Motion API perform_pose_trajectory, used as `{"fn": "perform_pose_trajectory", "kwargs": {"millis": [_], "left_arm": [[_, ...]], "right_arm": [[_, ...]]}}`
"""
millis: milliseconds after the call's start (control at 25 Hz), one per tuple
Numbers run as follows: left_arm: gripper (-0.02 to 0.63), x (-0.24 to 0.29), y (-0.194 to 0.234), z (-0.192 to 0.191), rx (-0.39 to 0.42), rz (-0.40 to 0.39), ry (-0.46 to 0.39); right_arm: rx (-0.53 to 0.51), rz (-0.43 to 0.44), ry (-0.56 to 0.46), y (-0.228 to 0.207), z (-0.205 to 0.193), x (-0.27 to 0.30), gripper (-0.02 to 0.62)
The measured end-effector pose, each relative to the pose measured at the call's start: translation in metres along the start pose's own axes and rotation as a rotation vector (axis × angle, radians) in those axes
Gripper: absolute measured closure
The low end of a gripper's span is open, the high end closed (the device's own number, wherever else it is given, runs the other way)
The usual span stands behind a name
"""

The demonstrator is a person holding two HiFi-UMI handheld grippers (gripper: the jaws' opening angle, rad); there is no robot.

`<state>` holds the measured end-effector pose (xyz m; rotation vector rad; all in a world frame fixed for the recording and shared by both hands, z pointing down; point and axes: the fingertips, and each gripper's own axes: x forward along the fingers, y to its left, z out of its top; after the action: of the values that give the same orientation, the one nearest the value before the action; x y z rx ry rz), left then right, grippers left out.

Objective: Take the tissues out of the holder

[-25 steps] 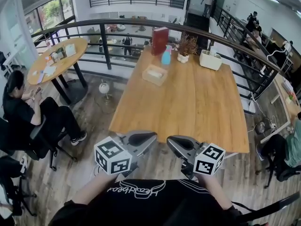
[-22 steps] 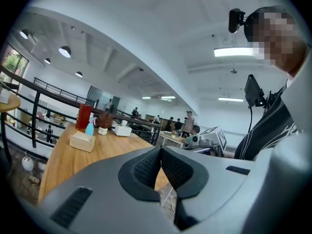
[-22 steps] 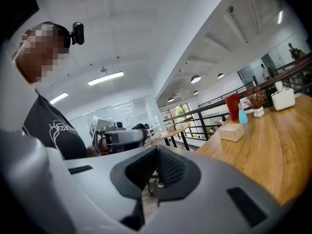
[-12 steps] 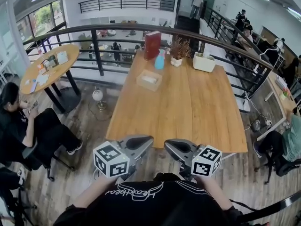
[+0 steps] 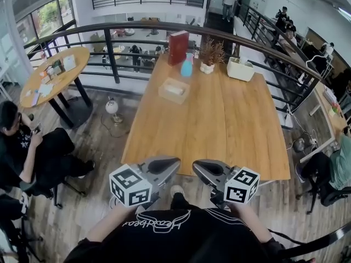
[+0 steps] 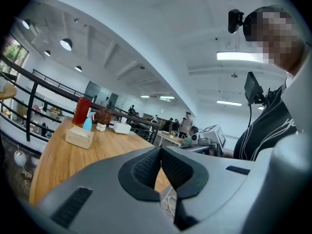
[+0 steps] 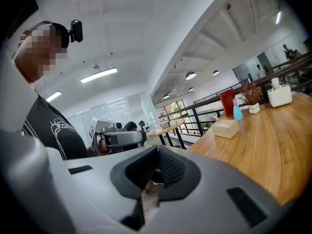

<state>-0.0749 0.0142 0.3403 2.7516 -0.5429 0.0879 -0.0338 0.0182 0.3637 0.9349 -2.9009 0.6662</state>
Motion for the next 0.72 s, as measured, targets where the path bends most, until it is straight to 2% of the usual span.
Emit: {"fn": "perform_pose_trajectory", "kwargs": {"millis": [360, 720], "left_arm": [[0.592, 0.031, 0.065, 0.006, -0.05, 0.036, 0.007], [0.592, 0.094, 0.148, 0.018, -0.086, 0.079, 0.056]], "right_arm": [[0.022, 0.027, 0.057, -0.058, 0.013, 0.037, 0.577], [0.067, 0.051, 0.07, -0.154, 0.042, 0.073, 0.577]]}}
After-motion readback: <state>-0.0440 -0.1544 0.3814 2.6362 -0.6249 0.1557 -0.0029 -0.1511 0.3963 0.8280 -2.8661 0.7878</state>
